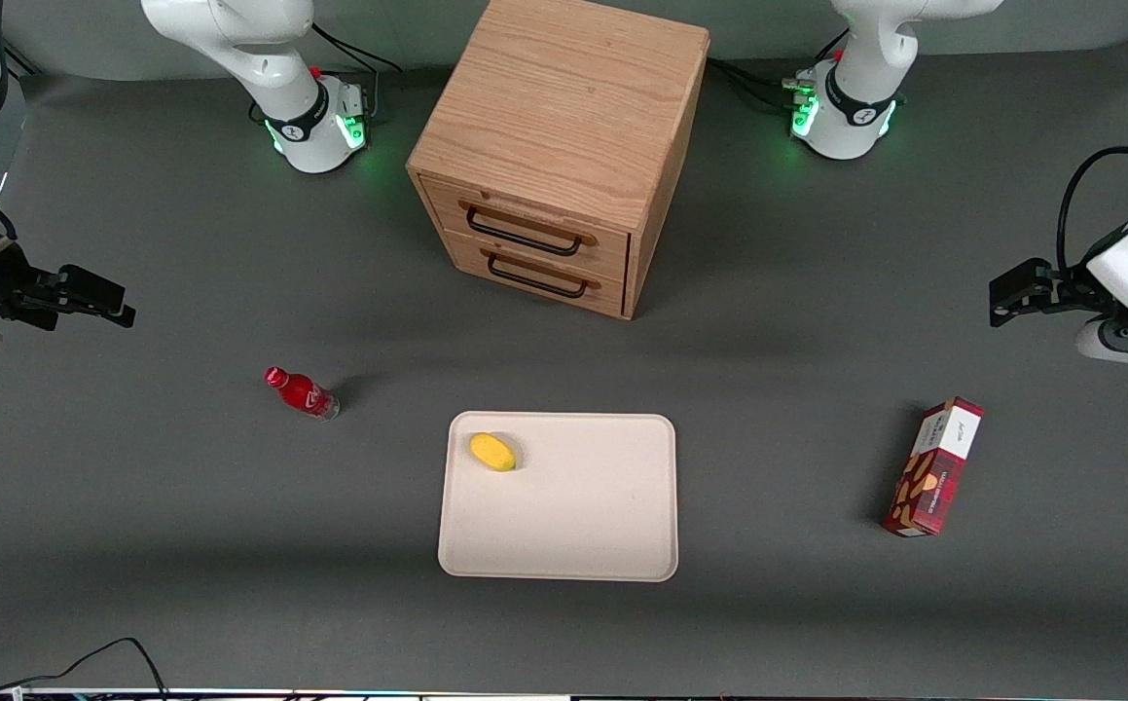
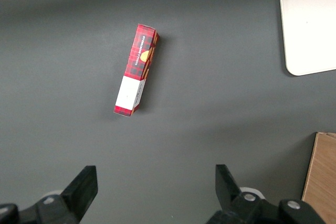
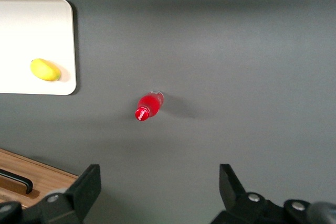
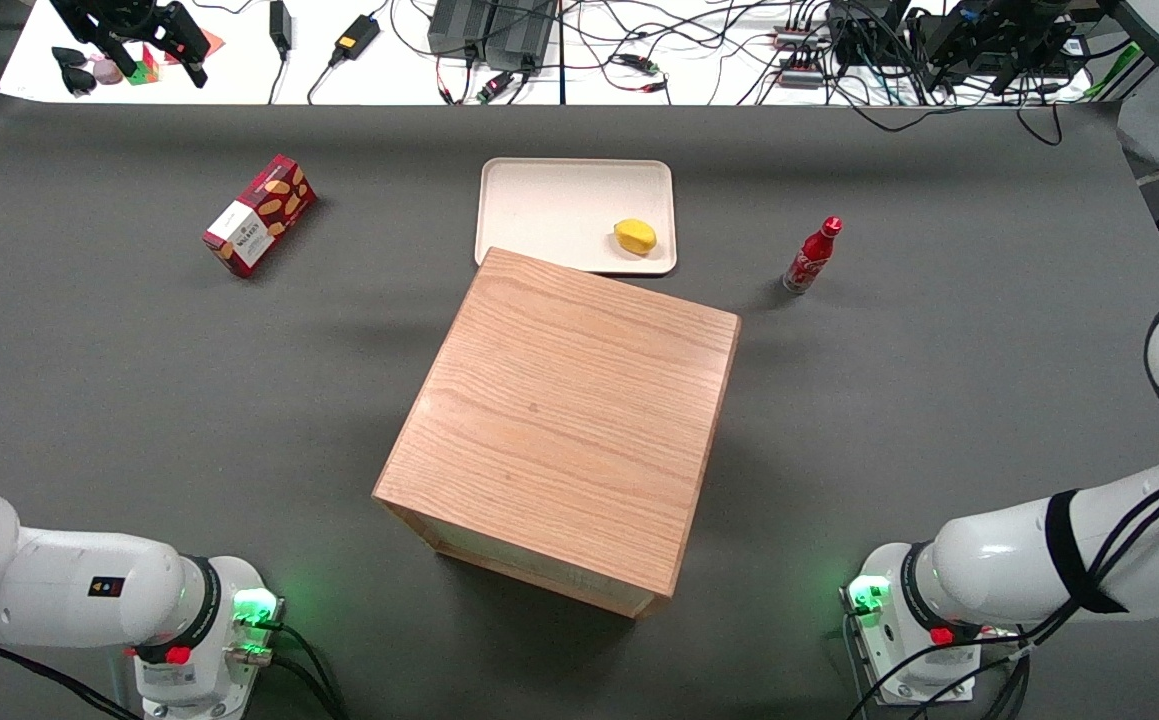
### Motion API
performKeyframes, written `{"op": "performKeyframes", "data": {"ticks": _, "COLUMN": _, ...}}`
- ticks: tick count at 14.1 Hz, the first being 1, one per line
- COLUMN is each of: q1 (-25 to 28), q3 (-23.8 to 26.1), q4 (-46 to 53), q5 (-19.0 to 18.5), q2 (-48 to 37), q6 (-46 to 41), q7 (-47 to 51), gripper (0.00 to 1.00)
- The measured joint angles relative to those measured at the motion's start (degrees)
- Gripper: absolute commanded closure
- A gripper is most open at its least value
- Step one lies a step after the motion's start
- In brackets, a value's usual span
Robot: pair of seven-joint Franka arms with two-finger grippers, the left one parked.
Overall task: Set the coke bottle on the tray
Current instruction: 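Move the open right gripper down to the red Coca-Cola bottle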
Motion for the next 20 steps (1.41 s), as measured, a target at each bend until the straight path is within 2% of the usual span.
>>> {"op": "performKeyframes", "data": {"ticks": 12, "q1": 0.23, "q3": 1.48, "q4": 0.20, "q5": 0.00, "q2": 1.76, "q6": -1.20, "q7": 0.94, "gripper": 0.00}}
{"op": "performKeyframes", "data": {"ticks": 14, "q1": 0.43, "q3": 2.79, "q4": -3.88, "q5": 0.00, "q2": 2.08, "q6": 3.79, "q7": 0.94, "gripper": 0.00}}
{"op": "performKeyframes", "data": {"ticks": 18, "q1": 0.65, "q3": 6.62, "q4": -22.98, "q5": -0.08, "q2": -0.68, "q6": 25.40, "q7": 1.20, "gripper": 0.01}}
{"op": "performKeyframes", "data": {"ticks": 20, "q1": 0.69, "q3": 7.33, "q4": -30.90, "q5": -0.86, "q2": -1.70, "q6": 33.30, "q7": 1.26, "gripper": 0.01}}
